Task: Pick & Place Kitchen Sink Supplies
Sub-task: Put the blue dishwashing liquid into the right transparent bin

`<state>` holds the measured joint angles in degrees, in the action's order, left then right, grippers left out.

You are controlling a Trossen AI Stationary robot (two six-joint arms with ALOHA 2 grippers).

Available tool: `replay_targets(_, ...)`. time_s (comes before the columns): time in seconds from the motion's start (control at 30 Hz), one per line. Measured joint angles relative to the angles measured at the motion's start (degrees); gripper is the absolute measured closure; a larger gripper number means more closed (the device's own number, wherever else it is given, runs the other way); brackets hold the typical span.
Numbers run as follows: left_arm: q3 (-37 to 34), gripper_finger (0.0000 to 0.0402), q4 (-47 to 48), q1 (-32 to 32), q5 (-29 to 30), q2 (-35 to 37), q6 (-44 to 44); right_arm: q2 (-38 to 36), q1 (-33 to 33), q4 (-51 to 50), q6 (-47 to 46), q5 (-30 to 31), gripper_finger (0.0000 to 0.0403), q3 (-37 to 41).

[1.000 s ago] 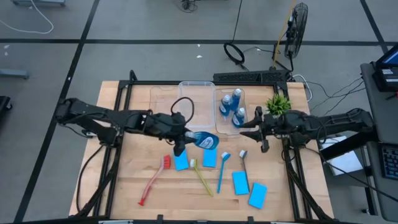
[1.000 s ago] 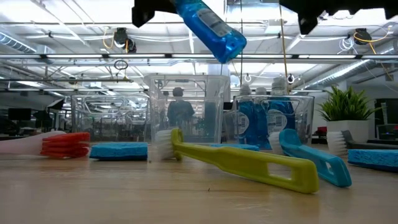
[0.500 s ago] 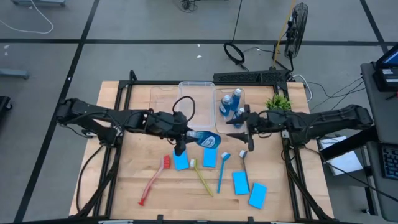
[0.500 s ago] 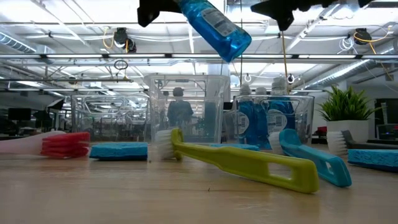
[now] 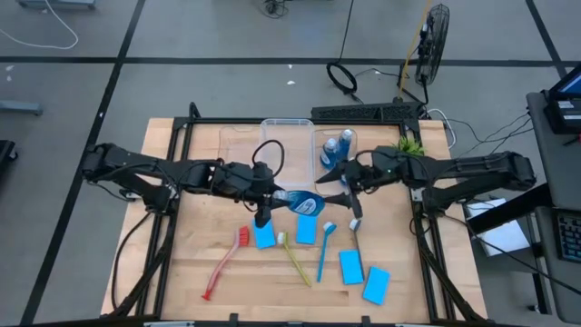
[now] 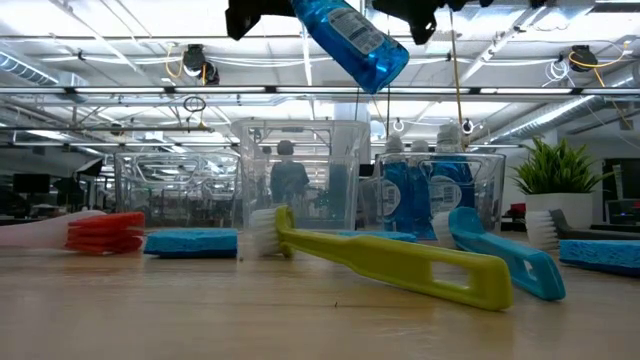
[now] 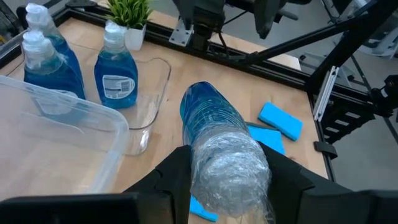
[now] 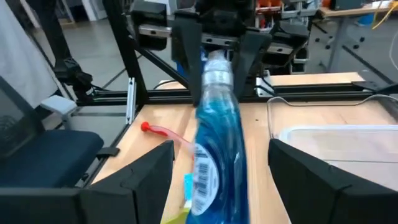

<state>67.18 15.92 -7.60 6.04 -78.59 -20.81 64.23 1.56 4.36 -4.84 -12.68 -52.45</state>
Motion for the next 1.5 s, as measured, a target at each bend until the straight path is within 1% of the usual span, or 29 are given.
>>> replay_targets(0.23, 0.00, 0.0260, -1.18, -0.19, 0.04, 0.00, 1.46, 4.57, 3.32, -0.09, -1.64, -9.21, 0.0153, -3.06)
replay_targets(0.77, 0.00, 0.0259, -1.42, -0.19, 0.05, 0.00, 3.42, 15.10, 6.41, -0.54, -1.51, -21.96, 0.0143, -11.23)
replay_targets(0.93, 0.00, 0.0259, -1.48, -0.06, 0.46, 0.00, 4.21, 16.82, 6.36, -0.12, -1.70, -22.34, 0.0140, -12.15)
replay_targets(1.1, 0.00, 0.0259, -2.31, 0.18, 0.14, -0.49, 4.72, 18.73, 6.39, -0.29, -2.99, -24.91, 0.0140, -13.21)
replay_targets(1.5, -0.07, 0.0259, -4.90, 0.78, -0.27, -2.83, 5.57, 20.08, 6.35, -1.28, -3.48, -25.10, 0.0143, -13.50)
